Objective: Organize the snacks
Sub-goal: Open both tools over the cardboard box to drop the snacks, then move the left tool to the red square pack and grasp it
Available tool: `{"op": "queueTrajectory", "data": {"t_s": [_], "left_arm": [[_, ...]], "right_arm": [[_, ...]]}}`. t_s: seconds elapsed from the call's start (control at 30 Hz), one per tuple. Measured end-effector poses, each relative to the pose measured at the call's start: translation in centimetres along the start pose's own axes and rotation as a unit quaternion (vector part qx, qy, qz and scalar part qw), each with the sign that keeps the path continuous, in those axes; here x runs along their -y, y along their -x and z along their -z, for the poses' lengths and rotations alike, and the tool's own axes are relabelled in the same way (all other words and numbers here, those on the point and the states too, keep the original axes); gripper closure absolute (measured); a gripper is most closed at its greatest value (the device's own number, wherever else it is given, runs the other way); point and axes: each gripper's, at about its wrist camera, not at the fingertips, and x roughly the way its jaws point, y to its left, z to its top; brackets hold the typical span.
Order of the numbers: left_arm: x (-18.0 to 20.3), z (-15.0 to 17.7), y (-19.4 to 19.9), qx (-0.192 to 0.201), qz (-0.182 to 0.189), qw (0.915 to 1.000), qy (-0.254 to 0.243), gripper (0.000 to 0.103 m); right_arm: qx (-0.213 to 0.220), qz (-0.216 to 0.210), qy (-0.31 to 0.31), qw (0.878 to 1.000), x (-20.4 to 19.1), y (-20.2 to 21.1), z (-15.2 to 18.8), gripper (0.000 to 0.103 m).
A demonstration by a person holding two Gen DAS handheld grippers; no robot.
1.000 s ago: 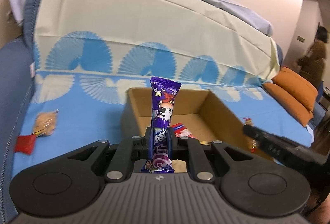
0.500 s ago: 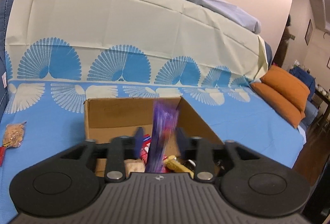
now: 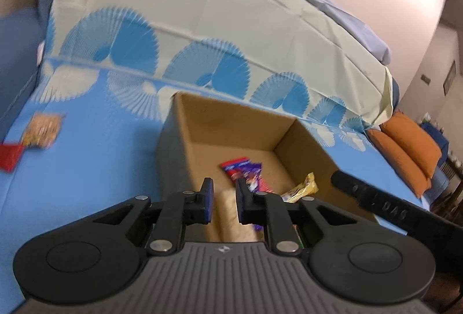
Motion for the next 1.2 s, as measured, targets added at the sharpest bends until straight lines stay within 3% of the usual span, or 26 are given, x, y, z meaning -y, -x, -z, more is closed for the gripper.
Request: {"op": "queueTrajectory", "data": {"t_s": [0.23, 0.4, 0.5, 0.63, 0.73, 0.87, 0.93, 1.1, 1.2], "left_arm": [[-6.2, 1.1, 0.2, 0.001, -0.034, 0.9967, 0.073, 0.085], [-11.6, 0.9, 0.1, 0.018, -0.09, 0.9807, 0.172, 0.085], [-14.5, 0.3, -0.3, 0.034, -0.127, 0.964, 0.231, 0.085], [-17.8, -0.5, -1.4, 0.059, -0.184, 0.9353, 0.297, 0.085], [-20.1, -0.8, -2.6, 0.069, -0.236, 0.9063, 0.344, 0.075], [-22.6, -0.5, -3.1, 0.1, -0.29, 0.8639, 0.4, 0.073], [-23.6, -0.5, -3.2, 0.116, -0.311, 0.8445, 0.42, 0.065], [-24.9, -2.1, -4.3, 0.137, -0.336, 0.8192, 0.444, 0.045], [-25.1, -3.5, -5.9, 0.107, -0.381, 0.808, 0.436, 0.042]], "right_arm": [[-0.005, -0.032, 0.023, 0.999, -2.8, -0.4, 0.2, 0.04], [-0.004, -0.067, 0.038, 0.997, -4.8, -0.4, 0.0, 0.04], [-0.005, -0.086, 0.04, 0.996, -5.6, -0.3, -0.2, 0.04], [-0.006, -0.105, 0.033, 0.994, -5.9, -0.3, -0.5, 0.04], [-0.009, -0.111, 0.028, 0.993, -5.9, -0.5, -0.5, 0.04], [-0.021, -0.12, 0.014, 0.993, -5.4, -1.0, -0.7, 0.04], [-0.023, -0.122, 0.008, 0.992, -5.0, -1.2, -0.8, 0.04], [-0.027, -0.132, 0.0, 0.991, -4.7, -1.5, -1.0, 0.04], [-0.028, -0.139, 0.002, 0.99, -4.8, -1.6, -1.0, 0.04]]}}
